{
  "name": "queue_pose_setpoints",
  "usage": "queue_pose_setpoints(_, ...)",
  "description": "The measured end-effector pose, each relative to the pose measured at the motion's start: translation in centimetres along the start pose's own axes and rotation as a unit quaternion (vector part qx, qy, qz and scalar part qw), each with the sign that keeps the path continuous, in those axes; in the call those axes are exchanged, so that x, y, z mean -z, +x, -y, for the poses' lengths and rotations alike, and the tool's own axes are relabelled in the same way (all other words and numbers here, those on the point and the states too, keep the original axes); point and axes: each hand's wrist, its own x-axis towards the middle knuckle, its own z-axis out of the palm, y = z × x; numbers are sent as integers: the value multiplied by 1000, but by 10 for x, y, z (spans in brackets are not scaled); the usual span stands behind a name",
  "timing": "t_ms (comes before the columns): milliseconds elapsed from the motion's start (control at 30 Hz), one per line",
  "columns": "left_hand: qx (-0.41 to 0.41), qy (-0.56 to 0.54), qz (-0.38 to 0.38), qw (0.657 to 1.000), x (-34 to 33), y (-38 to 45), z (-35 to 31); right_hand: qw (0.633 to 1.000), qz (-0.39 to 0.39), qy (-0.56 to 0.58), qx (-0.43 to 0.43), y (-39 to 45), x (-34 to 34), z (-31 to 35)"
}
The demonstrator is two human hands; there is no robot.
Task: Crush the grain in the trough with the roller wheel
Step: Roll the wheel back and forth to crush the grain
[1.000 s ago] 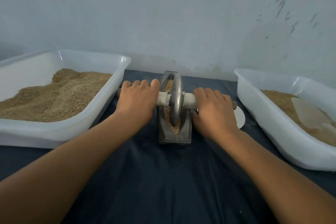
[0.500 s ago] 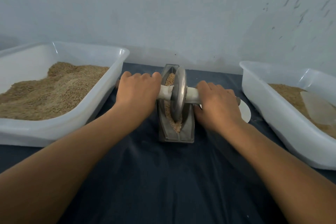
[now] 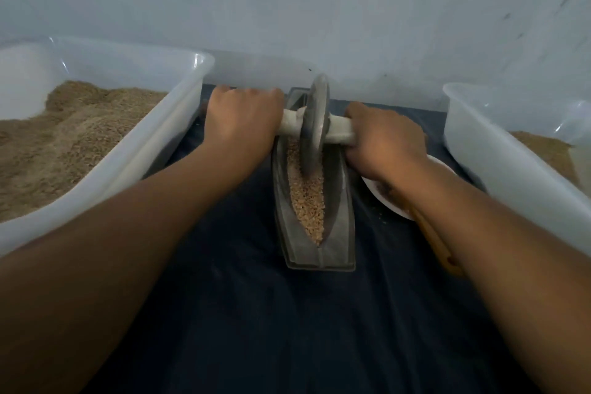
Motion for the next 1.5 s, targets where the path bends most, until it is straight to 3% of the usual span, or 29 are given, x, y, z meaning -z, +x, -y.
queue_pose_setpoints(367,15,-6,-12,1000,-7,6,3,999,43,10,9,22,4,-1)
queue_pose_setpoints(700,1,-15,-51,999,16,-46,-2,997,-56,-10,46,-41,11,8)
queue_pose_setpoints(1100,-34,-4,-11,999,48,-71,-2,998,-51,6,39,-98,36,15)
queue_pose_setpoints(1500,-20,-2,31,999,24,-41,0,999,-30,-16,39,-49,18,10)
